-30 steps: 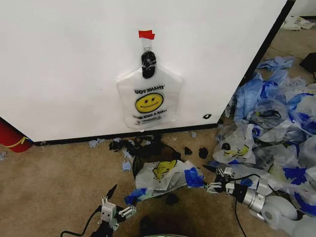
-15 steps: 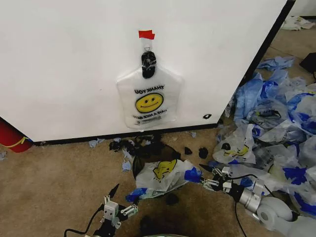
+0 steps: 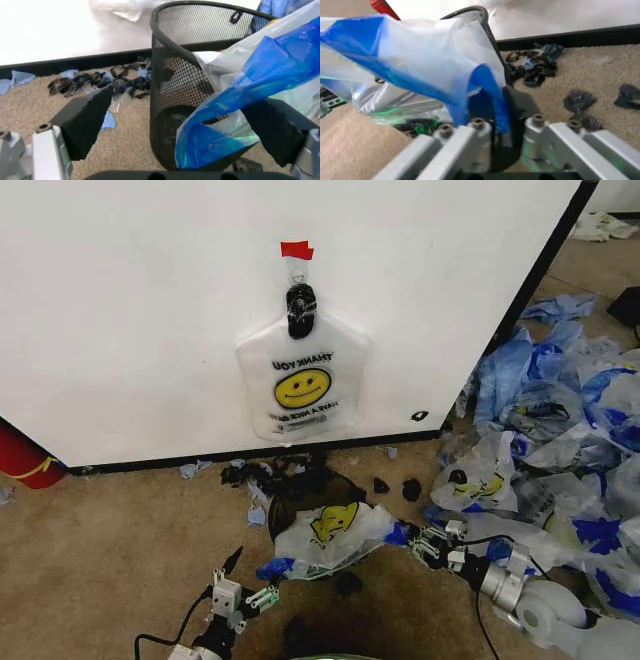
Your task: Pick up the garbage bag from the wall and place it over the trash bin.
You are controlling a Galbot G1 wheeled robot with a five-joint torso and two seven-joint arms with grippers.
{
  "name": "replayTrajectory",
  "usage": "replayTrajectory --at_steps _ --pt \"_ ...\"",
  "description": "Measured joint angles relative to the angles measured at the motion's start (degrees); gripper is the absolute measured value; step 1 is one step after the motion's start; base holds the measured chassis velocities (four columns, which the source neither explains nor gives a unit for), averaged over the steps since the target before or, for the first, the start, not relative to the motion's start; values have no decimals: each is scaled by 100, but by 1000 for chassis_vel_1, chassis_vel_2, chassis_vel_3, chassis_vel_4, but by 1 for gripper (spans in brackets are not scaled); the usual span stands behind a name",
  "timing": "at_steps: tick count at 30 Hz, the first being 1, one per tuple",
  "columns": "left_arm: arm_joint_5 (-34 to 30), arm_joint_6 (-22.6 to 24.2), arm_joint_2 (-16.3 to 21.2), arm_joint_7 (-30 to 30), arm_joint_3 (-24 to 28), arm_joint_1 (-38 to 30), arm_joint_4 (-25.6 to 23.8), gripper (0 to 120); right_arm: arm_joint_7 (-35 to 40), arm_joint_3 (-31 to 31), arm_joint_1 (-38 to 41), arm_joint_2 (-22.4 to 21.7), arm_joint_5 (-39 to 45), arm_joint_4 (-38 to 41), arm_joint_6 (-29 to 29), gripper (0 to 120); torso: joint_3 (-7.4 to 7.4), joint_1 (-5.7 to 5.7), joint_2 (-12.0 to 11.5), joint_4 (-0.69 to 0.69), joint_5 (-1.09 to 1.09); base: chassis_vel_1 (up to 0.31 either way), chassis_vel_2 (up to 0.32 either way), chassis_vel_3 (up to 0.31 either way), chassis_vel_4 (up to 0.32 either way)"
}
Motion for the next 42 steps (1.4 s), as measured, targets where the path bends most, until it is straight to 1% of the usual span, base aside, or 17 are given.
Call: replayTrajectory --at_steps 1,2,3,8,13,25,31,34,36,37,40,42 --pt "0 0 0 0 0 0 0 94 0 0 0 0 0 0 0 7 0 0 0 0 0 0 0 0 0" --pt "0 0 0 0 1 -3 0 94 5 0 2 -2 0 0 -1 2 0 0 0 0 0 0 0 0 0" --pt "0 1 2 0 1 -4 -2 94 13 -2 3 -9 3 1 -3 0 0 0 0 0 0 0 0 0 0" --pt "0 1 9 5 -2 2 -12 94 17 -27 28 -36 18 20 -6 0 0 0 0 0 0 0 0 0 0" --pt "27 -14 -17 12 -1 68 -10 83 36 -38 43 -62 18 37 -6 0 0 0 0 0 0 0 0 0 0" --pt "86 -48 -28 17 2 133 9 86 73 -43 28 -26 -20 37 7 0 0 0 0 0 0 0 0 0 0" --pt "62 -71 1 26 -13 141 3 85 54 -42 8 -18 -18 47 10 0 0 0 0 0 0 0 0 0 0" --pt "44 -85 2 30 -19 161 4 76 51 -40 -1 -3 -22 46 19 0 0 0 0 0 0 0 0 0 0" --pt "-8 -94 2 23 -18 159 10 65 64 -26 -3 -2 -28 47 20 0 0 0 0 0 0 0 0 0 0" --pt "-8 -94 2 23 -18 159 10 65 64 -26 -3 -2 -28 47 20 0 0 0 0 0 0 0 0 0 0" --pt "-23 -94 15 18 -17 155 8 52 69 -11 -14 -16 -29 65 20 0 0 0 0 0 0 0 0 0 0" --pt "-25 -94 30 16 -19 157 3 42 75 3 -31 -24 -38 71 20 0 0 0 0 0 0 0 0 0 0"
